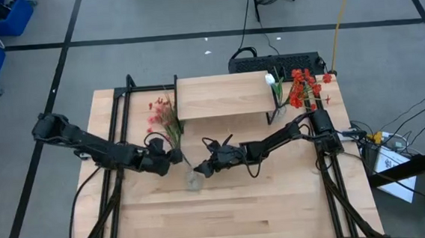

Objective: Pick and place flowers into a vace then onto a shelf
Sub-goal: Put the pink flowers into the left transparent vase

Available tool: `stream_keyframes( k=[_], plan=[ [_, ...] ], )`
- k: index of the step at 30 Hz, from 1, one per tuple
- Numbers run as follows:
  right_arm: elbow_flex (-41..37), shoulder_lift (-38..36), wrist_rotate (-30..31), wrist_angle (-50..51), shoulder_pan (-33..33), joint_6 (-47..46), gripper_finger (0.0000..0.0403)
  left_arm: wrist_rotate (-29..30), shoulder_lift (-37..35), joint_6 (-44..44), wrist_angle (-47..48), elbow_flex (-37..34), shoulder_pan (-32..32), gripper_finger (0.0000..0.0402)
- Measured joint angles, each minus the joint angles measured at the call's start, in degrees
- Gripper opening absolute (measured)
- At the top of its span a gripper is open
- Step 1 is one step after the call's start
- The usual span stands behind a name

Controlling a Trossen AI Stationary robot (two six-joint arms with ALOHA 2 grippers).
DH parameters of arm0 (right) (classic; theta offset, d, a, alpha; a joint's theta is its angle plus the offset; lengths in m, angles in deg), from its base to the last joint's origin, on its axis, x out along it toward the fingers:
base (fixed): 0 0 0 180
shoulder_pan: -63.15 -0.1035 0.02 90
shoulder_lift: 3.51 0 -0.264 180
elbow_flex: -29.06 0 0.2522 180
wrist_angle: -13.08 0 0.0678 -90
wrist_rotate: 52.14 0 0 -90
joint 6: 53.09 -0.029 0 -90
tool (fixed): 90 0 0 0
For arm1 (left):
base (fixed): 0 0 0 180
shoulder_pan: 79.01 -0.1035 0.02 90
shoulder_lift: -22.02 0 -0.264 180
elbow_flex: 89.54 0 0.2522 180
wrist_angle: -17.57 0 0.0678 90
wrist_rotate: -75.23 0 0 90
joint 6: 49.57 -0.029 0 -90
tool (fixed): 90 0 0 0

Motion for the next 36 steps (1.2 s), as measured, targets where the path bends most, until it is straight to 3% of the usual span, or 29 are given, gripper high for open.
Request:
stream_keyframes(
  k=[6, 12, 18, 21, 27, 32, 36],
  plan=[
    [-0.04, -0.31, -1.47, -0.01, 1.3, -0.25, 0.0208, 6.57, -10.3, -3.08, 8.21, 0.02, -0.05, 0.0214],
    [-0.04, -0.48, -1.56, -3.1, 5.34, 0.87, 0.0208, 6.26, -15.38, 5.8, 26.14, 0.02, -5.21, 0.0219],
    [-0.04, -0.5, -7.07, -2.4, 10.51, -0.1, 0.0208, 5.3, -14.8, 1.69, 22.35, 0.02, -11.94, 0.0216],
    [-0.04, -0.5, -9.83, -0.98, 12.38, 2.28, 0.0208, 1.15, -13.3, -3.72, 18.75, 0.02, -15.34, 0.0218],
    [-0.04, -0.57, -22.92, 1.01, 15.38, 2.78, 0.0208, -16.89, -7.06, -10.96, 14.53, 0.02, -21.18, 0.0218],
    [-0.07, -0.53, -28.41, 3.5, 16.4, 6.11, 0.0208, -19.27, -2.3, -14.12, 14.66, 2.17, -23.91, 0.0219],
    [-0.07, -0.54, -32.97, 11.49, 17.28, 10.01, 0.0208, -19.56, 3.39, -19.02, 15.94, 7.64, -27.08, 0.0219]
  ],
)
